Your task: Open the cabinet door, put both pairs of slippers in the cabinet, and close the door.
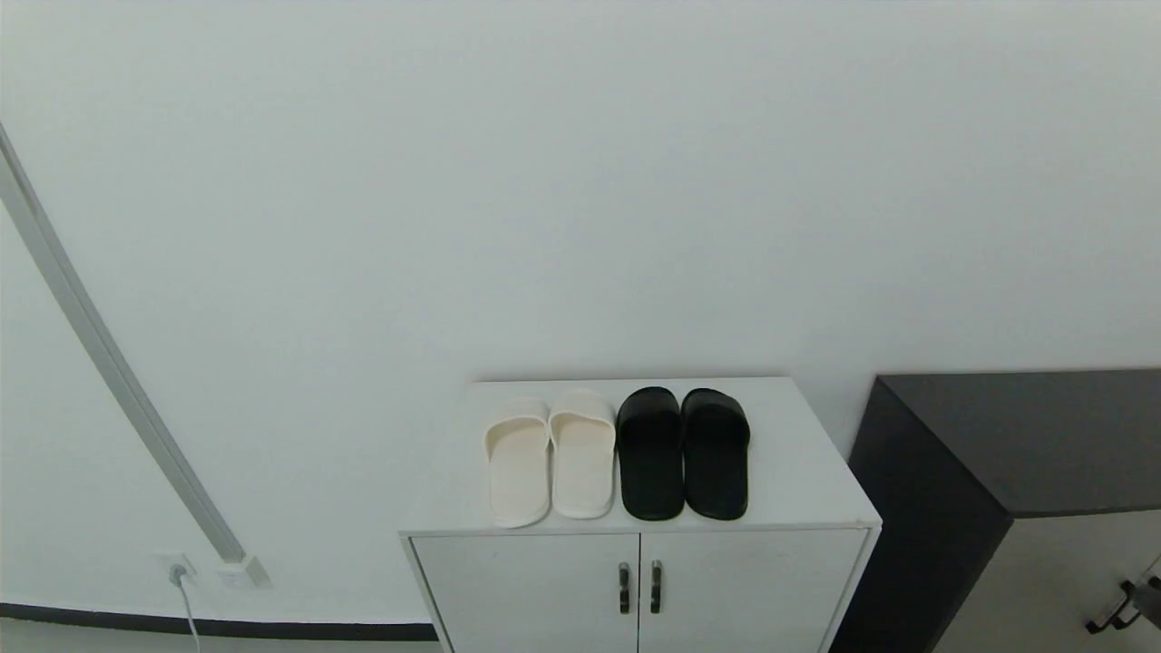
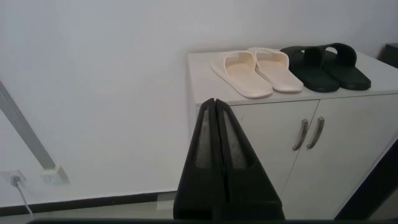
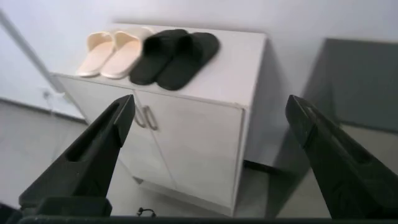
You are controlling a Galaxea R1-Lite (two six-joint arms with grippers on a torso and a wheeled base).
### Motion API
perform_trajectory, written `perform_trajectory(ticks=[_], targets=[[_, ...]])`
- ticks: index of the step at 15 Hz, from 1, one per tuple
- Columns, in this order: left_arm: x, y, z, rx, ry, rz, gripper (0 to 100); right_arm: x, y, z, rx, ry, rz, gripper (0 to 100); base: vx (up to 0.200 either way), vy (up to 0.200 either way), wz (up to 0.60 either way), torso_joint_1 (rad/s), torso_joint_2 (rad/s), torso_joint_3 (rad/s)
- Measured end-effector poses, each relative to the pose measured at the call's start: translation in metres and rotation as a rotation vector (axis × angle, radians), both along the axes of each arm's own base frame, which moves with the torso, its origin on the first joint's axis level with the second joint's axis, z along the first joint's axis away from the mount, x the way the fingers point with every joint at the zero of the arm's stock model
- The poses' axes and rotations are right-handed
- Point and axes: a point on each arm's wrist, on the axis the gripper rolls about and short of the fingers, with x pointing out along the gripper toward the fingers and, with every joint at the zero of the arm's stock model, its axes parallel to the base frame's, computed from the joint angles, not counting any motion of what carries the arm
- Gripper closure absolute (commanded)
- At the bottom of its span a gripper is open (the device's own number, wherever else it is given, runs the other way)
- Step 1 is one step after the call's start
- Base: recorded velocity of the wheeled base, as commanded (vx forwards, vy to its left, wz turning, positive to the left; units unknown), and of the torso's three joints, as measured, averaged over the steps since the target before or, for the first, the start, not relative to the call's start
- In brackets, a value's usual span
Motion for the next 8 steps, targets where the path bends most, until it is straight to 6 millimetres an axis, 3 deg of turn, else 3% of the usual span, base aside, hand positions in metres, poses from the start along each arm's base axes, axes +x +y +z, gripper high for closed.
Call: perform_trajectory(ticks=[4, 8], targets=[[0.000, 0.000, 0.000, 0.001, 0.000, -0.001, 100, 0.059, 0.050, 0.016, 0.073, 0.075, 0.046, 0, 0.000, 0.000, 0.00, 0.000, 0.00, 0.000], [0.000, 0.000, 0.000, -0.001, 0.000, 0.001, 100, 0.112, 0.106, 0.015, 0.069, 0.113, 0.002, 0, 0.000, 0.000, 0.00, 0.000, 0.00, 0.000]])
